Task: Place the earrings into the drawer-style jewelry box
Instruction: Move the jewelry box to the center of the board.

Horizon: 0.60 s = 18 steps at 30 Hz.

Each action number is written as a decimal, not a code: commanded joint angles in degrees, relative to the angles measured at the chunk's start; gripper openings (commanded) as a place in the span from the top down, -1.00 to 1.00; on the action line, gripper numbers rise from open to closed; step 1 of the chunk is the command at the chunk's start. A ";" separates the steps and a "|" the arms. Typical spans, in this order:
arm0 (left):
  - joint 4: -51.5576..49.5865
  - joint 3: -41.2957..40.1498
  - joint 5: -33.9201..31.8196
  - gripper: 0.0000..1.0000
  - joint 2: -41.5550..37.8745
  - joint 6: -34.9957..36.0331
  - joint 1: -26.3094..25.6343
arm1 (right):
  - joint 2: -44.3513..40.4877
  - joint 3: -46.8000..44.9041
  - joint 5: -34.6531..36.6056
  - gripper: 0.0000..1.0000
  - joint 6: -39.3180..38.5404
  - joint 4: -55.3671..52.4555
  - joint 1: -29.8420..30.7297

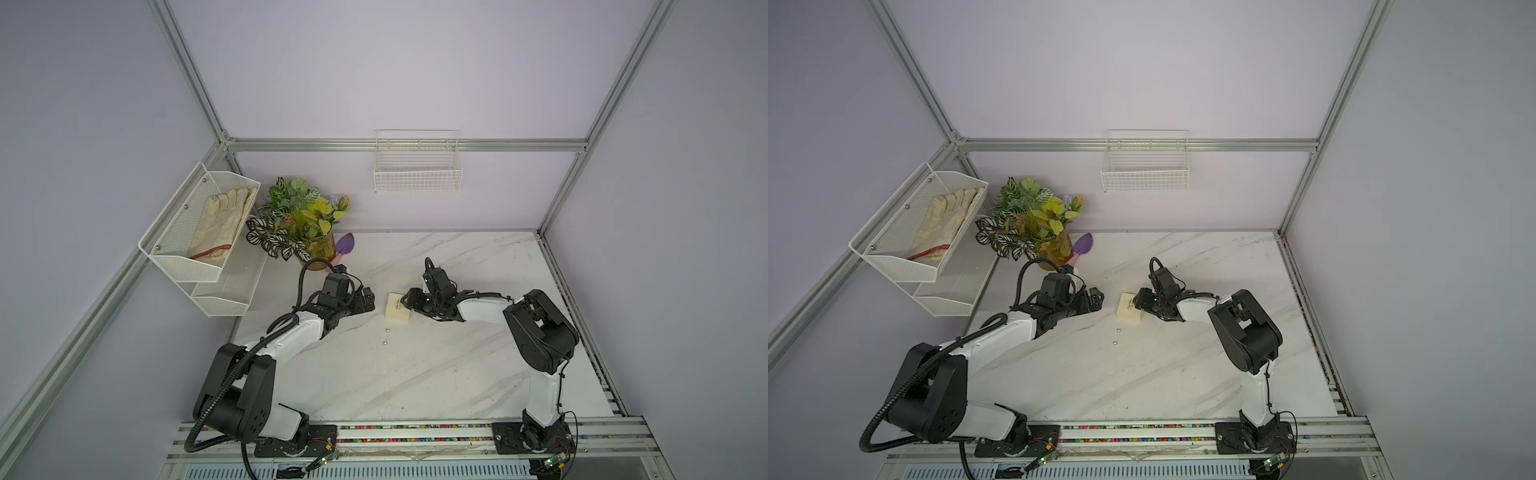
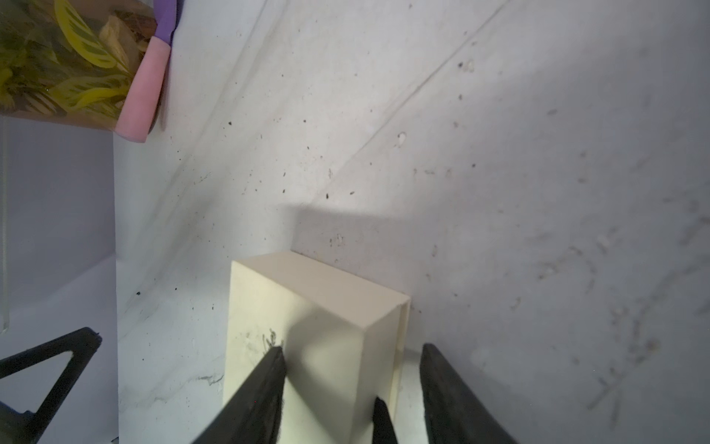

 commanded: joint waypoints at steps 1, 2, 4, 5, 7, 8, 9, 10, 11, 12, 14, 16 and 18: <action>1.65 3.92 2.81 -1.00 1.49 1.08 0.13 | -3.21 -1.89 0.42 -0.18 -1.44 -1.26 -0.19; 1.84 4.10 2.90 -1.00 1.77 0.99 0.12 | -3.39 -2.29 -1.26 -0.18 -1.55 -0.52 -0.19; 1.91 4.36 2.95 -1.00 2.18 0.73 0.11 | -3.26 -2.76 -4.20 -0.18 -1.43 0.80 -0.11; 1.99 4.57 2.86 -1.00 2.40 0.43 0.12 | -3.13 -2.90 -5.33 -0.18 -1.24 1.08 0.06; 2.12 4.63 2.73 -1.00 2.47 -0.01 0.11 | -3.38 -3.16 -5.95 -0.20 -1.08 1.49 0.50; 2.34 4.54 2.60 -1.00 2.52 -0.14 0.20 | -3.72 -3.51 -5.91 -0.25 -1.10 1.91 0.75; 2.47 4.52 2.51 -1.00 2.48 -0.27 0.23 | -4.00 -3.72 -5.91 -0.29 -1.10 2.13 0.84; 2.53 4.50 2.48 -1.00 2.41 -0.33 0.24 | -4.18 -3.74 -6.01 -0.31 -0.97 2.21 0.86; 2.52 4.48 2.55 -1.00 2.54 -0.33 0.32 | -4.30 -3.97 -6.29 -0.31 -0.97 2.45 0.95; 2.65 4.46 2.64 -1.00 2.62 -0.33 0.34 | -4.42 -4.09 -6.61 -0.31 -0.85 2.70 1.04; 2.57 4.63 3.03 -1.00 2.99 -0.22 0.38 | -4.39 -4.18 -7.20 -0.30 -0.45 2.91 1.21; 2.55 4.74 3.17 -1.00 3.16 -0.24 0.56 | -4.43 -4.46 -7.83 -0.27 0.07 3.43 1.39; 2.52 4.63 3.17 -1.00 3.24 -0.39 0.70 | -4.29 -4.50 -8.13 -0.23 0.51 3.53 1.70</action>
